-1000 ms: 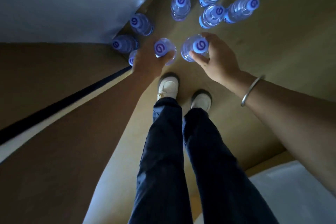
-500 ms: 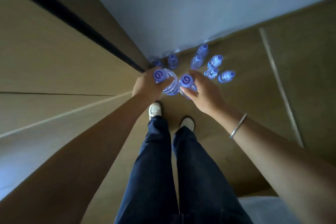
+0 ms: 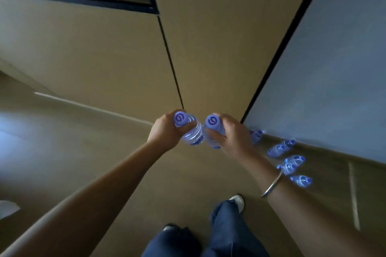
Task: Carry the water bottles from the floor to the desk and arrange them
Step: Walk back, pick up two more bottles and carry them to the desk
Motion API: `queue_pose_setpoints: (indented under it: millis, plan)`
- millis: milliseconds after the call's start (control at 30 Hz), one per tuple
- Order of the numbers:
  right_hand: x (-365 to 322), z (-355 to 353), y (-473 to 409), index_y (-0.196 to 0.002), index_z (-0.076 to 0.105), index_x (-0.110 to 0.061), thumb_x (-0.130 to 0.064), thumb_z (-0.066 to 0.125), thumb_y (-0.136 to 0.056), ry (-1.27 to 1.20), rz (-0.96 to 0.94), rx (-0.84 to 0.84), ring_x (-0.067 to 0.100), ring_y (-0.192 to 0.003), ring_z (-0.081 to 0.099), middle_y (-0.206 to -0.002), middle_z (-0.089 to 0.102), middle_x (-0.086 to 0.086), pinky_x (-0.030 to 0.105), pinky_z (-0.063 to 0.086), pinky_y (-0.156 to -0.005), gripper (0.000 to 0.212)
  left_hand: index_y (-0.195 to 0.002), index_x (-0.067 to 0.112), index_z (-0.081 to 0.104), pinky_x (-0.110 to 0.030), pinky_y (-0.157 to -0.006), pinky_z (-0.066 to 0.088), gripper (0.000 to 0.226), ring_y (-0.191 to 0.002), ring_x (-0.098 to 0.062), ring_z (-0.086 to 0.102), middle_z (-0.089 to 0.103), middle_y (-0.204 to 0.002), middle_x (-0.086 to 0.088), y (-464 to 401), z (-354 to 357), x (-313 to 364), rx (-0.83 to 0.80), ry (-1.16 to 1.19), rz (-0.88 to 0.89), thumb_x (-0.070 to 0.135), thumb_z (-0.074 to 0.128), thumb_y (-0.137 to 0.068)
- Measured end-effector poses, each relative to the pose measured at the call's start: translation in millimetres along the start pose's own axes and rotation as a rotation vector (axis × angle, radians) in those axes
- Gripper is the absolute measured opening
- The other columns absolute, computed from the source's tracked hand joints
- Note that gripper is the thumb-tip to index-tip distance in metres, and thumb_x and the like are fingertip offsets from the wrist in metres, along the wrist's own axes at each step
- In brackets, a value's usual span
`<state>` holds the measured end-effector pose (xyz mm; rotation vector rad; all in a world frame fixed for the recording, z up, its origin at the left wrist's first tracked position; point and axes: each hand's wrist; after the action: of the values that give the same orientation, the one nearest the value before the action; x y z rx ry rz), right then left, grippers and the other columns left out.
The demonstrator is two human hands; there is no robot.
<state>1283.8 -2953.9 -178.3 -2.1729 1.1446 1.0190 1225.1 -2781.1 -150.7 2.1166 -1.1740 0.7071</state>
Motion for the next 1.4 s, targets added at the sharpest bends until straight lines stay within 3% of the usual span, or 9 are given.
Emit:
queue_pose_setpoints:
  millis: [133,400,533,667,800,967,1133,1233,1400]
  plan:
    - [-77.3,64.0,2.3,-0.108,0.062,-0.020,-0.069,0.033,-0.063,-0.010,-0.075,-0.071,0.018,-0.094,0.059,-0.099,0.065,-0.003,0.023,0.033,-0.071,0.073,-0.083,0.026,0.065,-0.025,-0.062,0.042,0.030,-0.074,-0.015,0.058,0.066,-0.076,0.007,47.0,-83.3,-52.0,0.150,0.045,-0.093,0.053,0.064,-0.072]
    - [-210.3,184.1,1.8,-0.080,0.055,-0.018,-0.061,0.048,-0.069,-0.075,-0.283,-0.327,0.017,-0.072,0.050,-0.074,0.052,-0.006,0.027,0.031,-0.062,0.046,-0.074,0.008,0.067,-0.025,-0.057,0.038,0.036,-0.061,-0.015,0.047,0.054,-0.061,0.002,134.2,-215.9,-157.7,0.536,0.284,-0.355,0.043,0.074,-0.071]
    - [-261.0,227.1,-0.4,-0.071,0.047,-0.027,-0.057,0.050,-0.070,-0.094,-0.371,-0.445,0.016,-0.067,0.045,-0.068,0.048,-0.009,0.027,0.030,-0.057,0.030,-0.081,0.003,0.070,-0.029,-0.060,0.040,0.064,-0.062,-0.016,0.050,0.060,-0.067,-0.004,166.9,-253.6,-198.5,0.707,0.430,-0.424,0.059,0.073,-0.051]
    - [-296.7,268.9,-6.2,-0.081,0.058,-0.024,-0.054,0.052,-0.070,-0.098,-0.444,-0.568,0.015,-0.069,0.048,-0.072,0.055,-0.007,0.027,0.035,-0.061,0.032,-0.077,0.006,0.072,-0.028,-0.059,0.040,0.045,-0.059,-0.014,0.050,0.059,-0.064,-0.002,188.9,-278.5,-232.9,0.833,0.512,-0.492,0.046,0.079,-0.059]
    - [-320.3,311.3,-21.0,-0.085,0.062,-0.026,-0.057,0.053,-0.070,-0.050,-0.508,-0.656,0.019,-0.074,0.055,-0.077,0.061,-0.005,0.032,0.045,-0.069,0.035,-0.056,0.018,0.065,-0.025,-0.058,0.040,0.028,-0.054,-0.010,0.050,0.055,-0.053,0.005,191.5,-301.4,-264.9,0.893,0.482,-0.574,0.041,0.080,-0.064]
    - [-346.5,358.4,-64.0,-0.061,0.049,-0.029,-0.046,0.065,-0.078,-0.038,-0.518,-0.763,0.017,-0.061,0.046,-0.056,0.049,-0.009,0.029,0.037,-0.060,0.029,-0.049,0.021,0.061,-0.025,-0.057,0.038,0.032,-0.051,-0.009,0.047,0.050,-0.041,0.011,171.5,-334.7,-297.3,0.937,0.385,-0.647,0.040,0.077,-0.069]
    - [-384.3,400.0,-121.4,-0.081,0.064,-0.019,-0.043,0.065,-0.079,-0.021,-0.616,-0.849,0.022,-0.072,0.059,-0.074,0.066,0.000,0.033,0.046,-0.067,0.024,-0.053,0.018,0.060,-0.030,-0.059,0.046,0.035,-0.052,-0.011,0.051,0.053,-0.050,0.005,134.7,-379.7,-317.0,0.966,0.305,-0.705,0.044,0.076,-0.070]
    - [-407.5,421.4,-156.8,-0.078,0.062,-0.019,-0.038,0.067,-0.080,-0.040,-0.663,-0.859,0.019,-0.067,0.053,-0.069,0.061,-0.003,0.030,0.042,-0.065,0.020,-0.055,0.016,0.061,-0.027,-0.054,0.037,0.037,-0.051,-0.013,0.046,0.049,-0.048,0.004,110.2,-405.9,-328.2,0.969,0.258,-0.735,0.046,0.075,-0.070]
    - [-433.1,454.2,-199.0,-0.081,0.065,-0.022,-0.041,0.067,-0.078,-0.065,-0.704,-0.840,0.018,-0.068,0.053,-0.067,0.056,-0.007,0.028,0.040,-0.064,0.019,-0.071,0.013,0.072,-0.035,-0.067,0.051,0.044,-0.069,-0.024,0.065,0.070,-0.068,-0.007,82.5,-430.4,-350.5,1.061,0.271,-0.720,0.057,0.069,-0.063]
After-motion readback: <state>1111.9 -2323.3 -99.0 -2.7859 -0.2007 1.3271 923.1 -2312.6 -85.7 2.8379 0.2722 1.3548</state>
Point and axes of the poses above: each hand's wrist, its own y-axis away from the middle knuckle, its own z-axis out of the palm, x = y × z
